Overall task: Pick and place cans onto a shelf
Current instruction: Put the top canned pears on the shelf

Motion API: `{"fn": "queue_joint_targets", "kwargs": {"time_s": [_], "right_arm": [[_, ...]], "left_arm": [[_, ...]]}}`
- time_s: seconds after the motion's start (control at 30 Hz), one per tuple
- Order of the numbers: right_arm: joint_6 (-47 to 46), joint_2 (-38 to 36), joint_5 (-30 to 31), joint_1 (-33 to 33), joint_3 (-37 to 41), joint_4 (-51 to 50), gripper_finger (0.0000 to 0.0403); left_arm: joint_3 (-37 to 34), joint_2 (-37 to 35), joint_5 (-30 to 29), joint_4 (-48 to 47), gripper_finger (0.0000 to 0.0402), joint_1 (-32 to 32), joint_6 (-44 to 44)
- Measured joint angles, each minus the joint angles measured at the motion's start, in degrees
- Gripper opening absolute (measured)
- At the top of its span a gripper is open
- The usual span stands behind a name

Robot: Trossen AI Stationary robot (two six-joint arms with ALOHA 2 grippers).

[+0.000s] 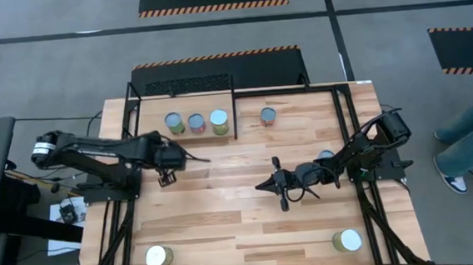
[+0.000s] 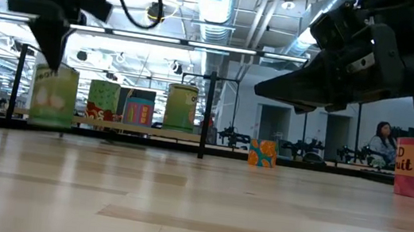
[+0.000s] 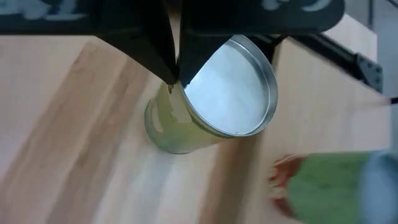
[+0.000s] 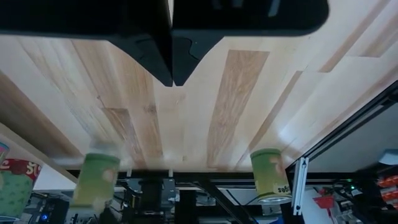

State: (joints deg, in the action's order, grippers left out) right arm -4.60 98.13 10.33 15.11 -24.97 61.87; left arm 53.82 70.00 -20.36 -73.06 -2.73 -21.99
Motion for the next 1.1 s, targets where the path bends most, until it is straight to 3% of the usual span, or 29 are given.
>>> {"fn": "queue_joint_targets", "kwargs": {"time_s": [0.33, 0.73, 1.1], "right_arm": [[-0.3, 0.0, 0.0, 0.0, 0.0, 0.0, 0.0009], [-0.4, 0.0, 0.0, 0.0, 0.0, 0.0, 0.001], [-0.5, 0.0, 0.0, 0.0, 0.0, -0.1, 0.001]], "left_arm": [[0.4, -4.9, -4.1, -6.1, 0.0, 6.4, 1.1], [0.4, -4.9, -5.6, -5.5, 0.0, 18.7, 13.6], [0.5, -4.8, -3.1, 2.5, 0.0, 29.7, 26.7]]}}
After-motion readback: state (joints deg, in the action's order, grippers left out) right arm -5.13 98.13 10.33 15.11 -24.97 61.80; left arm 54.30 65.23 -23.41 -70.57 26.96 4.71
